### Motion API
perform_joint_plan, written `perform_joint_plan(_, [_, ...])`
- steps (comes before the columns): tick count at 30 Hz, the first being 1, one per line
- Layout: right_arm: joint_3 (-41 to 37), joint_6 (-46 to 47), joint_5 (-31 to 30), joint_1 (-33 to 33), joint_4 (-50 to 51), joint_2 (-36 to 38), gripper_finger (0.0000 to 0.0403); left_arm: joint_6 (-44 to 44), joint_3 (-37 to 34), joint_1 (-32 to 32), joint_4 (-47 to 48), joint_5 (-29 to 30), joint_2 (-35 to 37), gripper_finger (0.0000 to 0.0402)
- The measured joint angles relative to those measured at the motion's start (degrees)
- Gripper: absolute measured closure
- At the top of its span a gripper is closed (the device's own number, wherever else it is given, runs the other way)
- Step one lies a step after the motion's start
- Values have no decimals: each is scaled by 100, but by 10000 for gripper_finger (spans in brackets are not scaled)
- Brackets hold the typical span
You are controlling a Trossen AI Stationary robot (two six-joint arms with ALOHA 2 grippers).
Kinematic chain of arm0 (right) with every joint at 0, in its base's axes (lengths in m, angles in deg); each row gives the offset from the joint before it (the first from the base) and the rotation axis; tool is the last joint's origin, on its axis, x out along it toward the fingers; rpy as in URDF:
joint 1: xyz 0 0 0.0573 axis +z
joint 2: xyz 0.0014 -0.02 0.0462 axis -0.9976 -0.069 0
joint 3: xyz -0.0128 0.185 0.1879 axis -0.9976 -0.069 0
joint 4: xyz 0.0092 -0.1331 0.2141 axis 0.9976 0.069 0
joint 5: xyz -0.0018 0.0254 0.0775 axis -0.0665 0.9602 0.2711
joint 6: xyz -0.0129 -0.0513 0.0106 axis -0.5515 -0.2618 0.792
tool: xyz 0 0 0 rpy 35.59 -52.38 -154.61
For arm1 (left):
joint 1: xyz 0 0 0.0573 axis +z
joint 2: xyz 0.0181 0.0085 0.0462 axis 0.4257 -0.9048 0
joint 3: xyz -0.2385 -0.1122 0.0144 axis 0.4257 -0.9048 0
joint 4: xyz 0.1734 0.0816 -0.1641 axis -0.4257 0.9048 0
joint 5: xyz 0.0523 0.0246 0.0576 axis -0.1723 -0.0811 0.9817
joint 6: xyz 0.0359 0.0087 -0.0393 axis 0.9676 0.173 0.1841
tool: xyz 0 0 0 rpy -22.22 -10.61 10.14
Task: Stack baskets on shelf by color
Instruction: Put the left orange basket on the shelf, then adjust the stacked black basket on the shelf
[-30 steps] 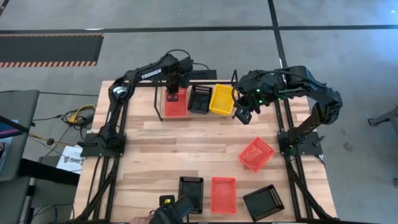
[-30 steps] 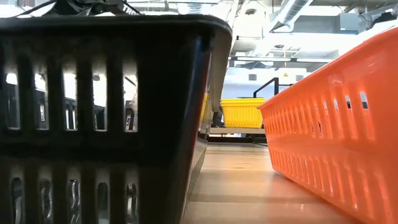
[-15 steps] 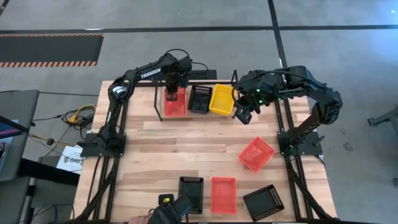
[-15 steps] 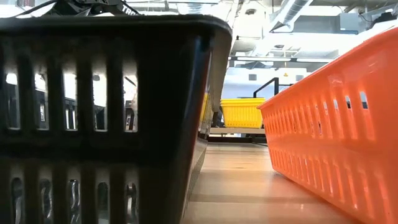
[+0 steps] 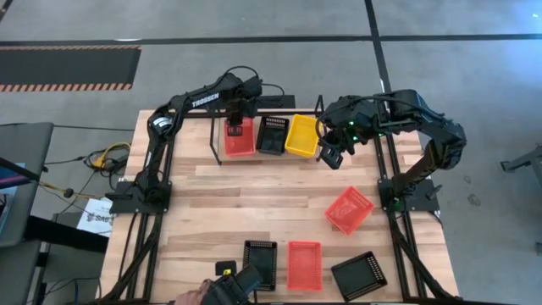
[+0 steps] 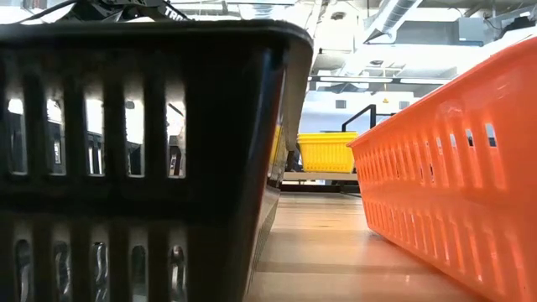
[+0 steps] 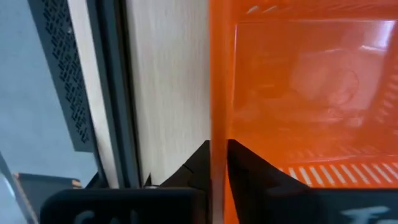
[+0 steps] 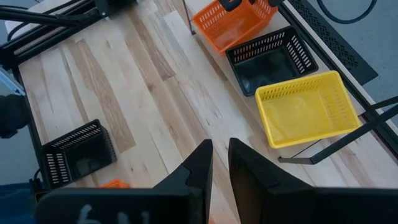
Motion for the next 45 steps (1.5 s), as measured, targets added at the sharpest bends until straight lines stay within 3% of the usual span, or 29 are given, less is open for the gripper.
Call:
perform_joint_plan(11, [0, -1, 0, 0, 0, 0, 330, -391, 5, -2, -63, 336, 2, 316])
perform_joint_plan(22, [0, -5, 2, 0, 0, 0, 330, -824, 412, -38, 361, -906, 13, 314])
perform_joint_plan(30, [0, -1, 2, 0, 0, 0, 330, -753, 672, -37, 358, -409, 15, 314])
perform_joint_plan(45, [0, -1, 4, -2, 0, 0, 330, -807, 1154, -293, 300, -418, 15, 315])
